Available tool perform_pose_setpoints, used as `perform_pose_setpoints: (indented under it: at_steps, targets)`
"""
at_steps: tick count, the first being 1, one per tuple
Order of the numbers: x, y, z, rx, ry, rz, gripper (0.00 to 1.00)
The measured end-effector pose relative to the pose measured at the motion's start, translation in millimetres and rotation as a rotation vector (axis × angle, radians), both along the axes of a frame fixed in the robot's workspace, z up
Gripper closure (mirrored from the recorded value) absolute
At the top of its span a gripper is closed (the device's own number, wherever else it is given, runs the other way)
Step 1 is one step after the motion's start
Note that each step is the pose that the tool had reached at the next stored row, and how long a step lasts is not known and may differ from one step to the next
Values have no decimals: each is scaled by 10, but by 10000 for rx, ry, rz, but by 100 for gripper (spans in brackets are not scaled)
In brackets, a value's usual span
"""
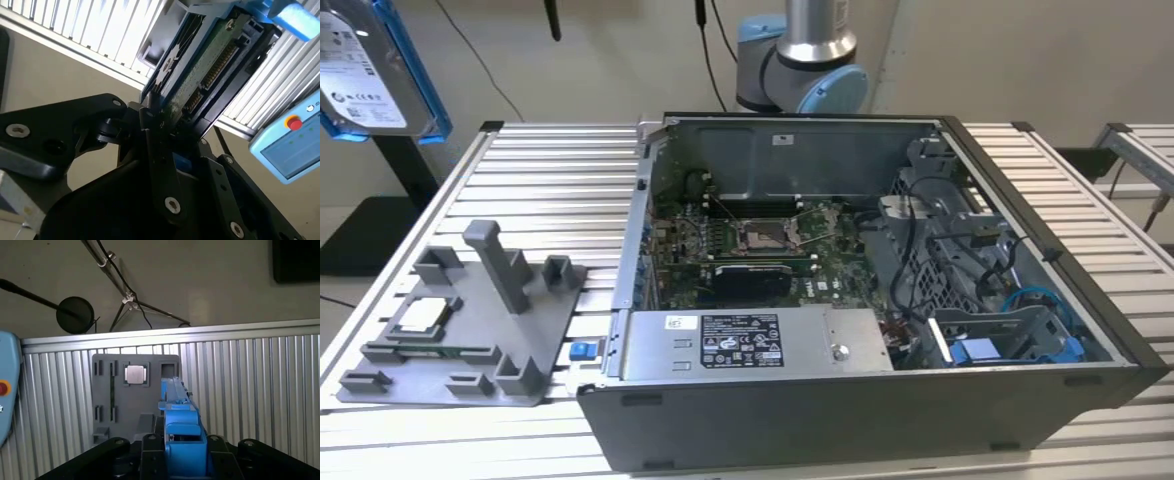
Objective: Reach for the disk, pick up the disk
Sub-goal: 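Pick up the disk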
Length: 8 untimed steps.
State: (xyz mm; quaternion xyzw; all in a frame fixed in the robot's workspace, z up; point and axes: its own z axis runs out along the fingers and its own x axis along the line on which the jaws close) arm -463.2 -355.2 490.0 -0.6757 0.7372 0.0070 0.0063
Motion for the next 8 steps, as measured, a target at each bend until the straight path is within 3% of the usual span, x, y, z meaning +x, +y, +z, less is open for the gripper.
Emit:
perform_pose_setpoints:
  at_steps: [8]
  targets:
    - [1,0,0,1,-1,0,100]
